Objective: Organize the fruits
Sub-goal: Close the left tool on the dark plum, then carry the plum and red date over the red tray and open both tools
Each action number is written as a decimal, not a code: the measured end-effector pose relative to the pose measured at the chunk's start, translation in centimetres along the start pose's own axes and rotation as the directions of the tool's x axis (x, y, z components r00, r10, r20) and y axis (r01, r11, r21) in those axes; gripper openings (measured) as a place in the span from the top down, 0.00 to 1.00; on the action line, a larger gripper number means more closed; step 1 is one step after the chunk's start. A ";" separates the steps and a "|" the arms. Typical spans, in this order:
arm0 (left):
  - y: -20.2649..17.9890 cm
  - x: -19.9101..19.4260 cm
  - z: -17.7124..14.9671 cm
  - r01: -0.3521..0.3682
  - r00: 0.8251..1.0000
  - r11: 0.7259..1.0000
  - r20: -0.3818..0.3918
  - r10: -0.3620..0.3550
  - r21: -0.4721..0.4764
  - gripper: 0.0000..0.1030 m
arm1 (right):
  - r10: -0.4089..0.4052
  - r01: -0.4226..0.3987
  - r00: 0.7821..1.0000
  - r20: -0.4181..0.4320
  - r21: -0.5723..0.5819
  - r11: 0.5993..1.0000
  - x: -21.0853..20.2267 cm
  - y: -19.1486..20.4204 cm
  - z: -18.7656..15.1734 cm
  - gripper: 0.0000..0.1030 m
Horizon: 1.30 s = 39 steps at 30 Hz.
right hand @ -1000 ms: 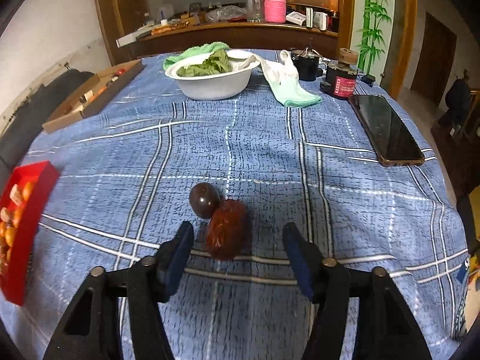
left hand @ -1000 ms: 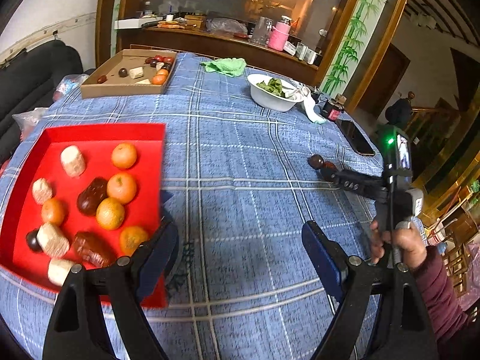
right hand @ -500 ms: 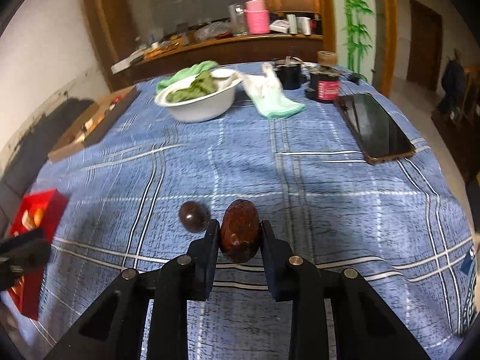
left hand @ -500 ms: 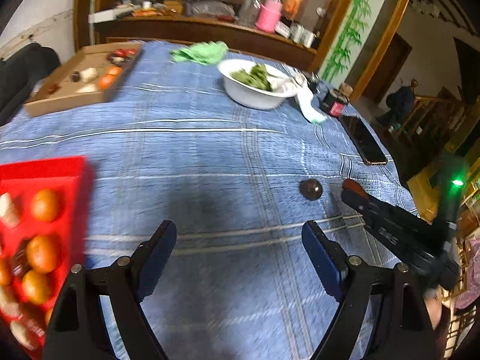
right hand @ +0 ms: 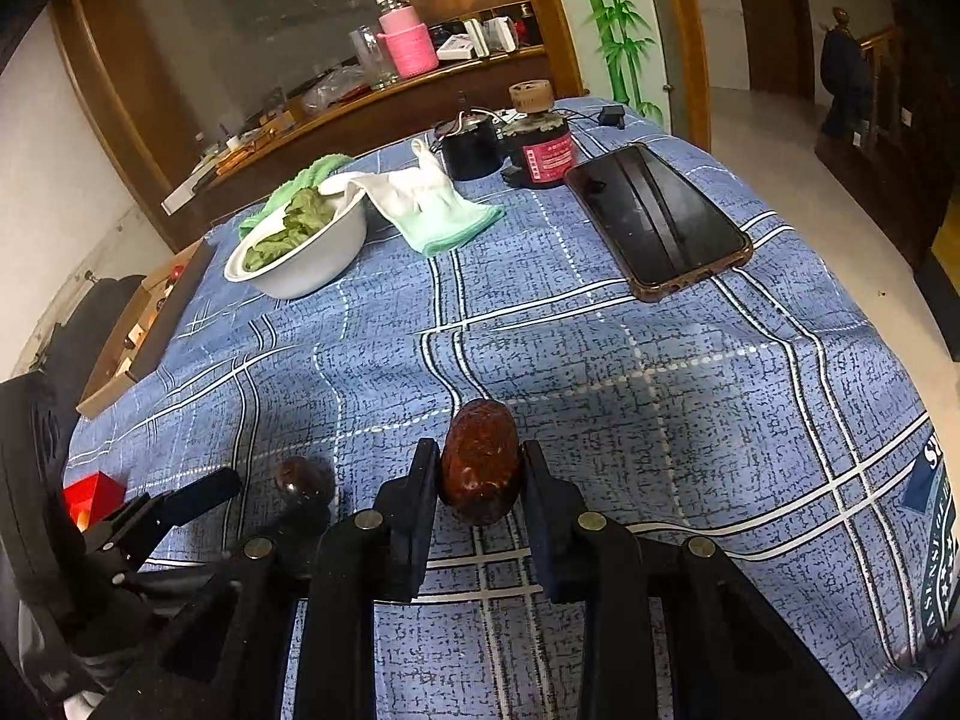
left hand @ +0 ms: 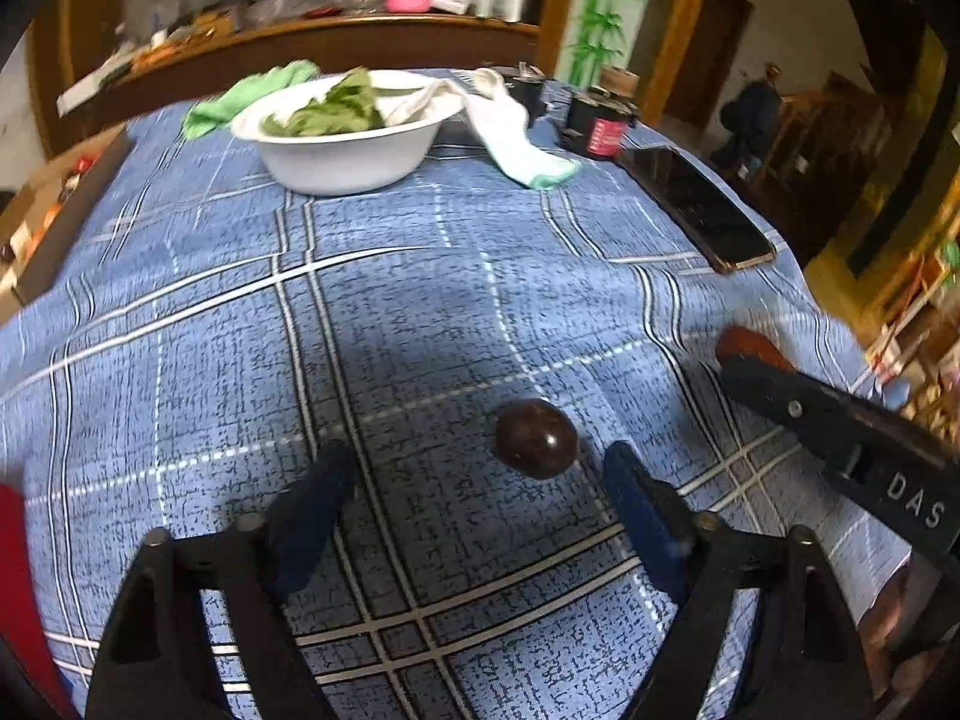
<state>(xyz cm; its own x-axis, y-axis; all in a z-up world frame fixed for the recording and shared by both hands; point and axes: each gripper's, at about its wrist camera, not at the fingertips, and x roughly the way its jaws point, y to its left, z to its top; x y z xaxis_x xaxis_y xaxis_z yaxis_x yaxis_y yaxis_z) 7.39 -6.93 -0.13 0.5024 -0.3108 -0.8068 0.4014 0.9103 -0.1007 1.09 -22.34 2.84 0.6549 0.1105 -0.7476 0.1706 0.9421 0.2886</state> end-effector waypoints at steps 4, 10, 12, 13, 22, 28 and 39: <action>0.2 -1.0 -0.1 0.063 0.998 0.998 0.007 -0.063 0.002 0.83 | -0.004 0.004 1.000 -0.002 -0.007 1.000 0.1 0.0 0.0 0.72; 2.3 -3.6 -1.5 0.022 0.998 0.999 0.054 -0.019 -0.050 0.83 | 0.013 -0.013 1.000 0.022 -0.017 1.000 -0.3 0.3 0.1 0.72; 3.8 -4.1 -1.7 0.029 0.998 0.995 0.053 -0.024 -0.100 0.82 | 0.015 -0.014 0.999 0.029 -0.016 1.000 -0.5 0.2 0.0 0.72; 4.3 -4.1 -1.7 0.031 0.998 0.993 0.049 -0.026 -0.117 0.82 | 0.018 -0.017 0.999 0.027 -0.013 1.000 -0.5 0.2 0.0 0.72; 4.0 -4.2 -1.7 0.036 0.998 0.994 0.062 -0.030 -0.102 0.88 | 0.030 -0.029 0.999 0.025 -0.028 0.999 -0.5 0.6 -0.1 0.72; 4.0 -4.5 -1.3 0.040 0.994 0.993 0.110 -0.028 -0.109 0.37 | 0.038 -0.037 0.999 0.025 -0.032 0.999 -0.6 0.8 -0.2 0.72; 2.6 -2.7 -1.2 -0.006 0.998 1.000 0.068 0.008 -0.026 0.77 | 0.040 -0.039 0.999 0.025 -0.045 0.998 -0.5 1.1 -0.3 0.72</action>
<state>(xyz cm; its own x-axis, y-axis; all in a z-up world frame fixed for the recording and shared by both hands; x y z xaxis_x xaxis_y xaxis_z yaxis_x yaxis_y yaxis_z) 6.15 -3.35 1.10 0.5565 -0.3213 -0.7662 0.3781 0.9191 -0.1108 0.70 -21.29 3.32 0.6796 0.1403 -0.7200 0.1112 0.9505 0.2902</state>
